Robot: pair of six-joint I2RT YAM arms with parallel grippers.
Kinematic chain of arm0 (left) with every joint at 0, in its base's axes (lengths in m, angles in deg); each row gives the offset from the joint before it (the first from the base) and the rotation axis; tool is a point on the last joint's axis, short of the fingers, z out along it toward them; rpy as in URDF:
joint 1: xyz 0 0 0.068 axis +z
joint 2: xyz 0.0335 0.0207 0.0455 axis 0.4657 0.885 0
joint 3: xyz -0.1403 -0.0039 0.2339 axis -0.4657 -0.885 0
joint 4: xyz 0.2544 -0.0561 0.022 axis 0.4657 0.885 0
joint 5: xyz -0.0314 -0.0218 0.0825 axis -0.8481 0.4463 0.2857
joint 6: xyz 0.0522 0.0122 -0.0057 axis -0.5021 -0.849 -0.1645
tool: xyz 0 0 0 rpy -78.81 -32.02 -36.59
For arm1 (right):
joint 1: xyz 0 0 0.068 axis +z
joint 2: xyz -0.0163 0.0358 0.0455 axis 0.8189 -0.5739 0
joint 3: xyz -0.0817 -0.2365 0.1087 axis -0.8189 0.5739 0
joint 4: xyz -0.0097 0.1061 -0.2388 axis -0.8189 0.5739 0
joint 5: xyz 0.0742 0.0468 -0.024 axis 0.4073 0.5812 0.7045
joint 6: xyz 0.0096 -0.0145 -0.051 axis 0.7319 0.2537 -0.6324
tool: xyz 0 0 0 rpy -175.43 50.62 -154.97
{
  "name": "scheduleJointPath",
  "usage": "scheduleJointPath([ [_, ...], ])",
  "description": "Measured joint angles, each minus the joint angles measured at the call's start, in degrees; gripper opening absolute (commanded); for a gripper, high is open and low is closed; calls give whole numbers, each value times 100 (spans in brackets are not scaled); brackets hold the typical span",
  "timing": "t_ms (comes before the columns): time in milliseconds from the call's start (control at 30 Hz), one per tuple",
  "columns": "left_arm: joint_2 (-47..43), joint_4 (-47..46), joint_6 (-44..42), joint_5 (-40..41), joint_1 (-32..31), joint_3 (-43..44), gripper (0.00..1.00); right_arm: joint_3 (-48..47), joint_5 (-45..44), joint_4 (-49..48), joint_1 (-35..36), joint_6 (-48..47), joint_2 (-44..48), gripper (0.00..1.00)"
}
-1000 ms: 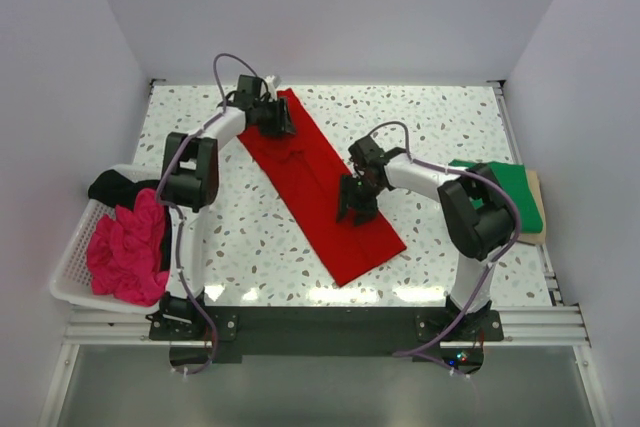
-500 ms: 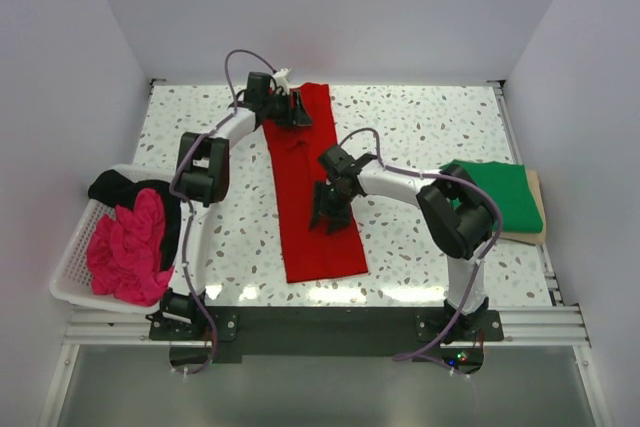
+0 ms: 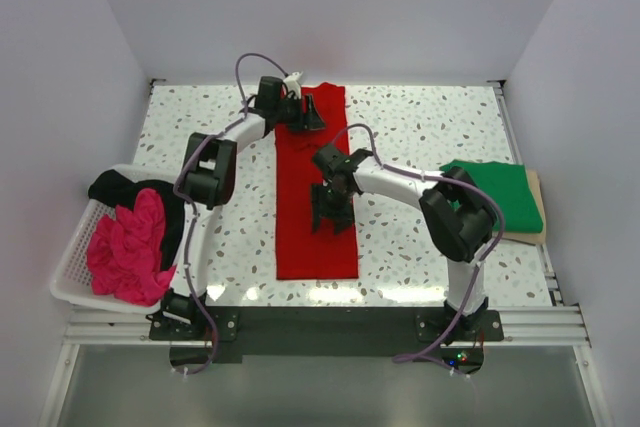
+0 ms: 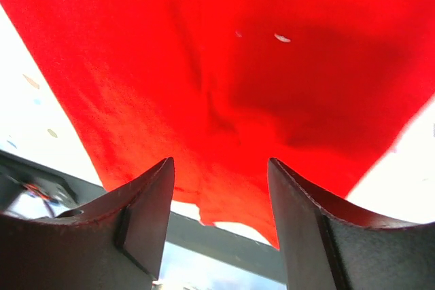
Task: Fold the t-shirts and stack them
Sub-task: Fold the tshirt
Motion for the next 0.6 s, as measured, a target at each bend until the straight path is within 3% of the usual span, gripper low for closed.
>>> scheduleJointPath([
  [133,-404,44,249,94,-72,-444,62,109,-140,391,-2,-269,472,62],
  [300,-1366,184,367,433,-138,-992,61,911,-225,581,-2,-501,1576,61],
  [600,-4522,603,339,1814,-450,-3840,60,2524,50,372,-2,-691,2181,56],
])
